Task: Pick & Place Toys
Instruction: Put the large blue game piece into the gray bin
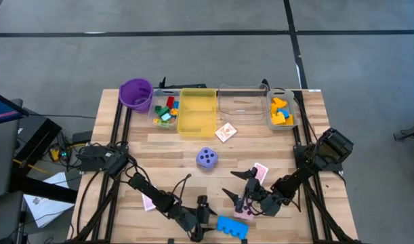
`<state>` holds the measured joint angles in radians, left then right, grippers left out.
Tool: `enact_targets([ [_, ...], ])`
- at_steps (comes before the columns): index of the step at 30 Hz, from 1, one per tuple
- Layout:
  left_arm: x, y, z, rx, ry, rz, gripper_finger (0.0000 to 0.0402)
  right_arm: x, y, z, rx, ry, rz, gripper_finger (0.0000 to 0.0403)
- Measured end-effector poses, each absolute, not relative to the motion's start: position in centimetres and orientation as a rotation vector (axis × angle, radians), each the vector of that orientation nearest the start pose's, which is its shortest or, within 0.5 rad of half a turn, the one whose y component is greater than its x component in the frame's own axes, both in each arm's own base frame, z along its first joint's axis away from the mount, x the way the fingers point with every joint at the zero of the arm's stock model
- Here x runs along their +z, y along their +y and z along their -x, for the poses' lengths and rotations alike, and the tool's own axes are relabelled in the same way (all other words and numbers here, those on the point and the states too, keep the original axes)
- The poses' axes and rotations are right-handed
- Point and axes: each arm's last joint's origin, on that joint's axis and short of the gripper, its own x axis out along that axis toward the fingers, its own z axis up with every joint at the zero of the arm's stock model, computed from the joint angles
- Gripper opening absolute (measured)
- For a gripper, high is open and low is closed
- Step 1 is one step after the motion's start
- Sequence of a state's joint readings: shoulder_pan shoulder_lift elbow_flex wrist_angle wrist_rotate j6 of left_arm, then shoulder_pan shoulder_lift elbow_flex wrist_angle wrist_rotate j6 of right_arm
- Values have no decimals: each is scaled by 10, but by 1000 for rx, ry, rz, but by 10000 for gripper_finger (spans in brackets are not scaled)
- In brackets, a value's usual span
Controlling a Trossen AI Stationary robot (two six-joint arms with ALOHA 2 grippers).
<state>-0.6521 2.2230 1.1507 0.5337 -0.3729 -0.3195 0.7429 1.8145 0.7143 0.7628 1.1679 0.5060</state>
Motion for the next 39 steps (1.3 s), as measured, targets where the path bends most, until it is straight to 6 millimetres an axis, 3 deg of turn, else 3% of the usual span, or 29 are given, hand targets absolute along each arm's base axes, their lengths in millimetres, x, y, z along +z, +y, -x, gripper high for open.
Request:
enact_targets([
  [7,86,-259,-351,-299,452,113,269,142,199,-256,-456,85,-220,375],
  [26,88,-256,-354,-216,412,105,272,142,196,-258,-464,84,-221,375],
  [39,91,-256,-355,-235,373,50,351,142,193,-261,-439,96,-238,375],
])
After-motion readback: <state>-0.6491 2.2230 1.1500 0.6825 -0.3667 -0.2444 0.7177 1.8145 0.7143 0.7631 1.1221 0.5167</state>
